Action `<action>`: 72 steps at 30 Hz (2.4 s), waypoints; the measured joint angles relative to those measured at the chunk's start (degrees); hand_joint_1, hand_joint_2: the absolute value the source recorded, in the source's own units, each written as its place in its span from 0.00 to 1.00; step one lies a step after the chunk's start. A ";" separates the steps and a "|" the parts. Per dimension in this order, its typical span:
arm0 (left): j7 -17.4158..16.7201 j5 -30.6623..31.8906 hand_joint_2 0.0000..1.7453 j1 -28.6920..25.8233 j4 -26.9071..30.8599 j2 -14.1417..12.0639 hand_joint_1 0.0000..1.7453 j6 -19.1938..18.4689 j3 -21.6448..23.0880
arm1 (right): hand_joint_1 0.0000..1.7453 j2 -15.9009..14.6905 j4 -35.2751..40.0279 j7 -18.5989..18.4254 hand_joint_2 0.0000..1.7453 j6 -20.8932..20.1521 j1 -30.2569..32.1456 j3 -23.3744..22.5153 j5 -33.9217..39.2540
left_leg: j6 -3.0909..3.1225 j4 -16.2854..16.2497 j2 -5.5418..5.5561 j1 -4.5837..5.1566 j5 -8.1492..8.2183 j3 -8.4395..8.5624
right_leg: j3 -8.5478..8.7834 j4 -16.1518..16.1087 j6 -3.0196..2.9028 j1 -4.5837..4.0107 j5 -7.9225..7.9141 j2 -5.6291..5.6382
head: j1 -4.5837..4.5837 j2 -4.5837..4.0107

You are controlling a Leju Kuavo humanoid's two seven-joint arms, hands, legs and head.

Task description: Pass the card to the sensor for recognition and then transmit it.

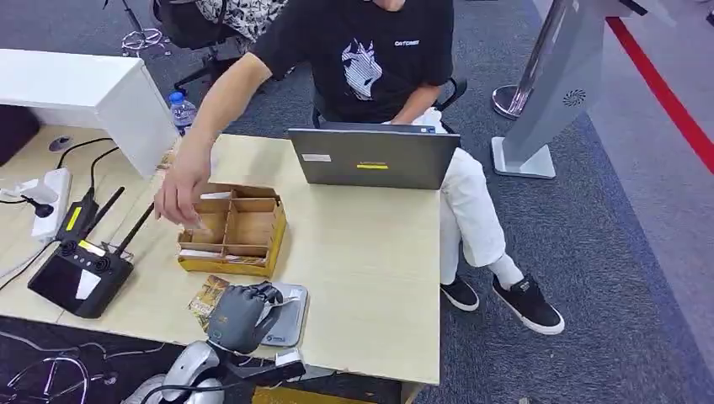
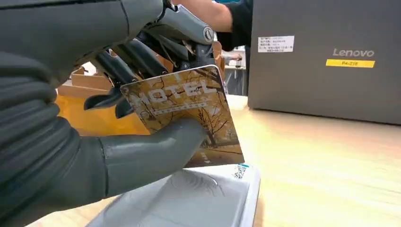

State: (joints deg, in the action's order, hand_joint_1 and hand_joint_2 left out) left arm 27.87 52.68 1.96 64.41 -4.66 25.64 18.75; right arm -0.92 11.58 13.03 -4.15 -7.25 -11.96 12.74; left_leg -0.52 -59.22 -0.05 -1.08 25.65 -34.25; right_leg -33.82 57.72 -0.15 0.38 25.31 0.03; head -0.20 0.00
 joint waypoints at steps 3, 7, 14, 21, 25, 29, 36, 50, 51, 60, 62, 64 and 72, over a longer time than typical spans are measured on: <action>-0.11 0.13 1.00 0.10 0.06 0.09 1.00 0.85 0.00 | 0.00 0.00 0.00 -0.02 1.00 0.00 -0.01 -0.17 -0.28 | -0.02 0.00 0.00 0.00 -0.03 -0.02 | -0.02 0.00 0.00 0.00 -0.01 0.00 | 0.00 0.00; -0.11 0.11 1.00 0.16 0.76 0.15 1.00 1.42 -0.02 | 0.00 0.02 0.00 -0.02 1.00 0.00 -0.02 -0.41 -0.39 | -0.01 0.00 0.00 0.00 -0.04 -0.05 | -0.03 0.00 0.00 0.00 -0.03 0.00 | 0.00 0.00; -0.11 -0.68 1.00 0.13 4.35 0.02 1.00 3.21 -0.76 | 0.00 0.04 0.00 0.00 1.00 0.00 -0.02 -0.85 -1.24 | 0.01 0.00 0.01 0.00 -0.06 -0.10 | -0.07 0.00 0.01 0.00 -0.04 -0.01 | 0.00 0.00; -0.09 -2.34 1.00 0.16 8.00 -0.39 1.00 3.87 -3.85 | 0.00 0.11 0.00 0.00 1.00 -0.02 -0.02 -1.51 -1.40 | 0.00 0.00 0.01 0.00 -0.06 -0.11 | -0.09 0.00 0.00 0.00 -0.04 -0.01 | 0.00 0.00; -0.06 -2.97 1.00 0.16 9.07 -0.61 1.00 3.93 -5.03 | 0.00 0.15 0.00 0.00 1.00 -0.04 -0.03 -1.62 -1.42 | 0.00 0.00 0.01 0.00 -0.06 -0.14 | -0.11 0.01 0.00 -0.01 -0.04 -0.01 | 0.00 0.00; 0.37 -5.86 1.00 0.40 9.88 -1.20 1.00 3.89 -7.33 | 0.00 0.17 0.00 0.00 1.00 -0.18 -0.06 -1.81 -1.99 | 0.00 0.00 0.00 0.00 -0.07 -0.14 | -0.13 0.01 -0.01 -0.01 -0.05 0.00 | 0.00 0.00; 2.23 -9.90 1.00 0.97 10.69 -2.47 1.00 3.67 -14.50 | 0.00 0.22 0.00 0.00 1.00 -0.15 -0.05 -2.01 -2.42 | -0.02 0.00 0.00 -0.02 -0.08 -0.16 | -0.16 0.02 -0.02 -0.01 -0.05 0.00 | -0.02 0.00; 3.69 -10.14 1.00 1.05 10.69 -2.27 0.10 3.85 -19.50 | 0.00 0.39 0.02 0.00 1.00 -0.09 -0.08 -2.88 -2.80 | -0.01 0.00 0.00 -0.01 -0.08 -0.20 | -0.19 0.02 -0.01 0.00 -0.06 0.00 | 0.00 0.00; 3.74 -10.14 1.00 1.05 10.69 -2.25 0.00 3.85 -19.61 | 0.00 0.39 0.02 0.00 1.00 -0.09 -0.07 -2.91 -2.93 | -0.01 0.00 0.00 -0.01 -0.08 -0.20 | -0.19 0.02 -0.02 0.00 -0.06 0.00 | 0.00 0.00; 5.20 -10.38 1.00 1.16 10.69 -1.90 0.00 3.58 -20.39 | 0.00 0.42 0.02 0.00 1.00 -0.07 -0.08 -3.08 -3.41 | -0.01 0.00 0.00 -0.01 -0.08 -0.21 | -0.21 0.02 -0.02 0.00 -0.06 0.00 | 0.00 0.00; 5.47 -10.67 1.00 1.21 10.69 -1.77 0.00 3.61 -20.52 | 0.00 0.42 0.02 -0.07 1.00 -0.04 -0.08 -3.15 -3.45 | -0.01 0.00 0.00 -0.01 -0.08 -0.21 | -0.21 0.02 -0.02 0.00 -0.06 0.00 | 0.00 0.00; 5.97 -10.67 1.00 1.21 10.69 -1.62 0.00 3.65 -20.55 | 0.00 0.44 0.02 -0.09 1.00 -0.02 -0.09 -3.23 -3.45 | -0.01 0.00 0.00 -0.01 -0.08 -0.21 | -0.20 0.02 -0.02 0.00 -0.06 0.00 | 0.00 0.00; 4.52 -3.36 1.00 0.14 10.93 -0.77 0.00 -0.40 -18.47 | 0.00 0.48 0.02 -0.07 1.00 -0.09 -0.08 -3.65 -3.91 | -0.01 0.00 0.00 0.00 -0.07 -0.22 | -0.22 0.01 -0.01 0.00 -0.06 0.00 | -0.02 0.00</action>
State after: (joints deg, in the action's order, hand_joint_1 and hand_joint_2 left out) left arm 32.39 49.31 2.10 75.34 -5.42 25.24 0.28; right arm -0.44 11.61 12.96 -4.24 -7.33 -15.61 8.83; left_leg -0.53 -59.23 -0.05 -1.09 25.58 -34.47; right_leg -34.04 57.74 -0.16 0.38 25.26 0.03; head -0.22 0.00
